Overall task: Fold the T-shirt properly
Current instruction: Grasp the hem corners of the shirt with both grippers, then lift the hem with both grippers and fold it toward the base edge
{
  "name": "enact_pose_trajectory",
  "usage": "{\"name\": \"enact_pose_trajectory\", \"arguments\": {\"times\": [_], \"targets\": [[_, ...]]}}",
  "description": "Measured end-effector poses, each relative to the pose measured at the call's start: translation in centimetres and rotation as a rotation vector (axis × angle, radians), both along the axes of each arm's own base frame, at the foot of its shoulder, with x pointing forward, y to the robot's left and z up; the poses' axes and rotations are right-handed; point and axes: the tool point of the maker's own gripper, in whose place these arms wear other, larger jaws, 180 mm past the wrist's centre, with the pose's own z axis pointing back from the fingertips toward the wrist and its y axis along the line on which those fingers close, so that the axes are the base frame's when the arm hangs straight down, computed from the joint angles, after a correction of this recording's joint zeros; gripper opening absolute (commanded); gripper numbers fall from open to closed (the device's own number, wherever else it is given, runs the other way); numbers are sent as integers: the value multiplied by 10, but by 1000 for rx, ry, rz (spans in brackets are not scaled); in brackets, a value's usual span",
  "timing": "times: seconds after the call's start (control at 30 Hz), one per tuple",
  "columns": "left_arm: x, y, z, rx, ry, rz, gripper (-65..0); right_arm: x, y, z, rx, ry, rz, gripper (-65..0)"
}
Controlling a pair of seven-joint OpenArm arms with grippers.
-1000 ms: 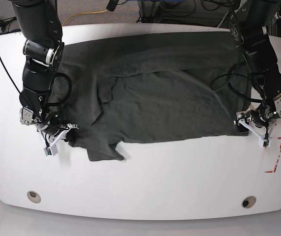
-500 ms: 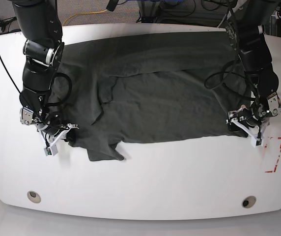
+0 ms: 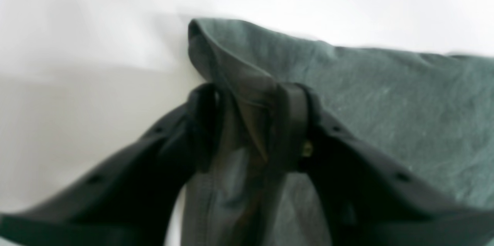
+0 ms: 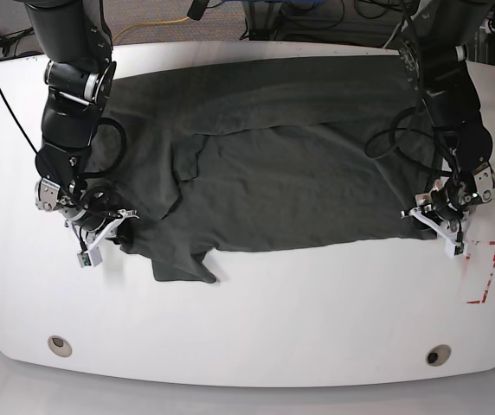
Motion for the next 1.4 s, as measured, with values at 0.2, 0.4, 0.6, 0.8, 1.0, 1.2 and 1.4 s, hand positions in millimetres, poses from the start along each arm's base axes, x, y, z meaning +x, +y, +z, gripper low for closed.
{"name": "enact_pose_trajectory", "arguments": {"times": [0.2,0.4,0.6,0.8,1.0,1.2,1.4], "targets": [[-8,0,0,-44,-18,-50,-650,-2,0,-1,1,-1,0,-623],[-8,-3,0,-44,-22,-83,-650,-2,0,-1,-1,-1,2,-650],[-10,-8,1,-43,-23,-139,-650,-4,-3,1,-41,40,24,-650],[-14,-13,2,-29,-27,-199,-650,-19,-15,6,-171,79,63,-650],[-25,-3,26,62,-91,-207,-650,-19,-23,30,-268,70,82,-650],[-22,-20,48,94,-168,-232,-650,-16,-26,53,-332,46,88,-650],[-28,-17,56,136,-170,-234,-650,-25,-32,60,-388,55,90,-650]]}}
